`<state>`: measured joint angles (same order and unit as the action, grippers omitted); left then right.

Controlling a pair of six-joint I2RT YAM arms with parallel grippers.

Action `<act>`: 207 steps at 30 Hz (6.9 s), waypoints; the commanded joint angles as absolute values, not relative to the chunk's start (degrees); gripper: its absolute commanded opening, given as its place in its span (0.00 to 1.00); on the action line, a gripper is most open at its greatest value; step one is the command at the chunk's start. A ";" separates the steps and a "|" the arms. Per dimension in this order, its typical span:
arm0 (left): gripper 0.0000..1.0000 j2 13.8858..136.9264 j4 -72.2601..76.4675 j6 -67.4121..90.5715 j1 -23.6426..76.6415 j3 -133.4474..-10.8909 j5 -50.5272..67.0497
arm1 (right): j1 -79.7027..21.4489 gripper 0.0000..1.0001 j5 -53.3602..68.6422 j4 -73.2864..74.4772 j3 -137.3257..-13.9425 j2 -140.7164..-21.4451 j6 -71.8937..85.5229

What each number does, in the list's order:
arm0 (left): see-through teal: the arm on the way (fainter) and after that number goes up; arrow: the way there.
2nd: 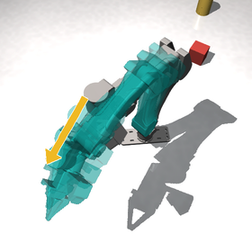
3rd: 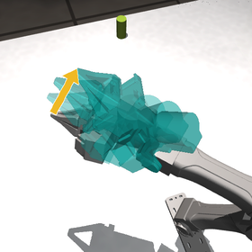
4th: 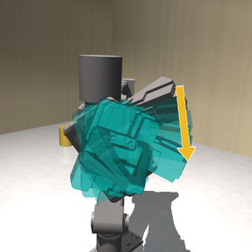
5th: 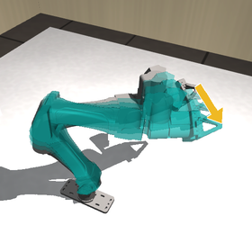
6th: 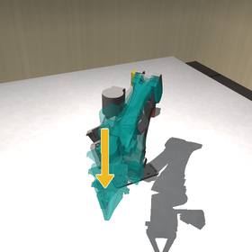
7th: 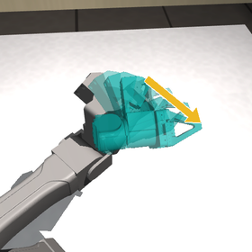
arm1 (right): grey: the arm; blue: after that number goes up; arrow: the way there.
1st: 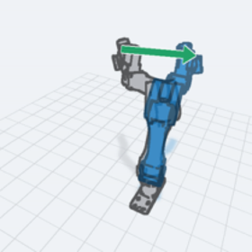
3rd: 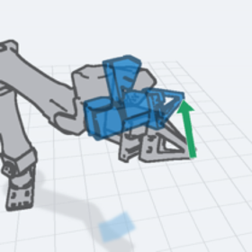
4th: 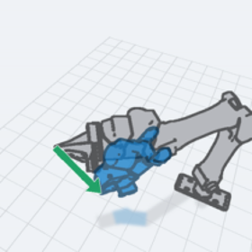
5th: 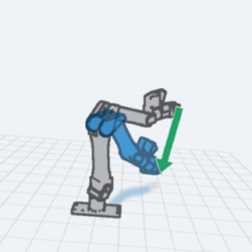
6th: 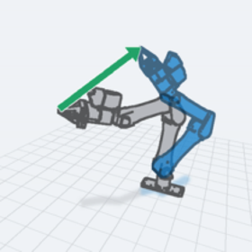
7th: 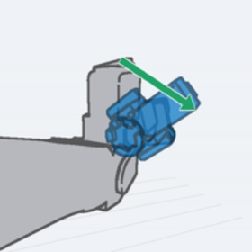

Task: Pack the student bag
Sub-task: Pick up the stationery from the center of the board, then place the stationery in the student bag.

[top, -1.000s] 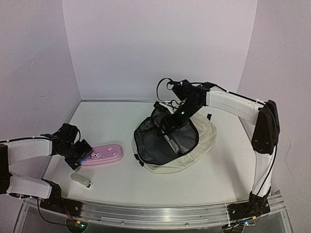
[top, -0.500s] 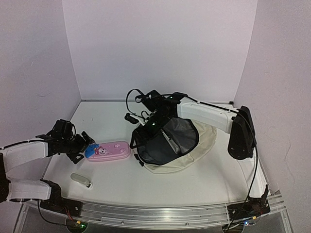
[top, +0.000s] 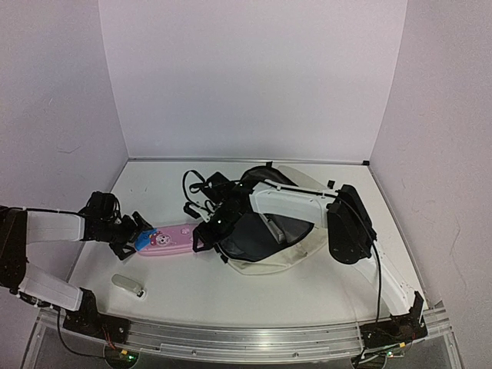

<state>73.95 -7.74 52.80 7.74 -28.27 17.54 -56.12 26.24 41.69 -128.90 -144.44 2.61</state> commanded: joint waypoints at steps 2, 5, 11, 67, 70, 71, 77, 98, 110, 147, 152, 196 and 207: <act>0.98 79.08 4.82 50.60 6.75 -26.32 26.13 | -55.81 0.63 19.31 39.56 -130.95 -147.19 1.72; 0.93 81.16 13.95 50.38 6.76 -23.70 31.44 | -55.81 0.64 18.68 39.33 -130.70 -148.21 1.56; 0.65 76.88 16.37 48.65 6.81 -21.98 34.98 | -55.81 0.64 18.39 39.16 -129.88 -149.02 0.57; 0.13 55.51 16.40 51.81 17.07 -27.89 43.59 | -43.76 0.44 60.61 39.59 -113.30 -122.46 8.16; 0.42 55.47 14.93 50.60 17.07 -28.27 44.21 | -43.17 0.27 63.18 39.67 -112.32 -121.29 7.88; 0.49 55.44 14.41 50.18 17.08 -28.49 44.58 | -43.08 0.24 64.76 39.67 -111.69 -120.65 7.51; 0.71 56.65 14.42 48.18 17.20 -29.70 49.88 | -43.07 0.23 67.07 39.65 -106.99 -116.11 5.29; 0.00 59.58 19.09 48.36 20.84 -27.46 50.37 | -38.88 0.63 43.56 40.27 -102.01 -113.11 4.97; 0.00 58.59 19.47 49.48 20.92 -24.58 44.47 | -41.56 0.68 4.30 41.60 -88.48 -105.94 -5.42; 0.00 79.02 32.21 41.43 35.12 -32.87 33.88 | -43.33 0.00 8.21 45.28 -94.04 -103.18 -5.96; 0.00 81.64 29.53 40.01 37.25 -36.25 30.05 | -43.33 0.00 10.50 45.27 -94.38 -103.14 -5.56; 0.00 105.47 38.26 39.42 54.72 -48.07 -0.90 | -43.33 0.00 22.99 45.27 -95.89 -106.14 -0.44; 0.46 111.00 38.59 40.12 58.95 -53.44 1.52 | -43.33 0.00 23.55 45.30 -95.89 -107.22 1.16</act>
<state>112.92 40.86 41.78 57.26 -53.28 2.74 -42.39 18.40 45.54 -93.27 -107.30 0.28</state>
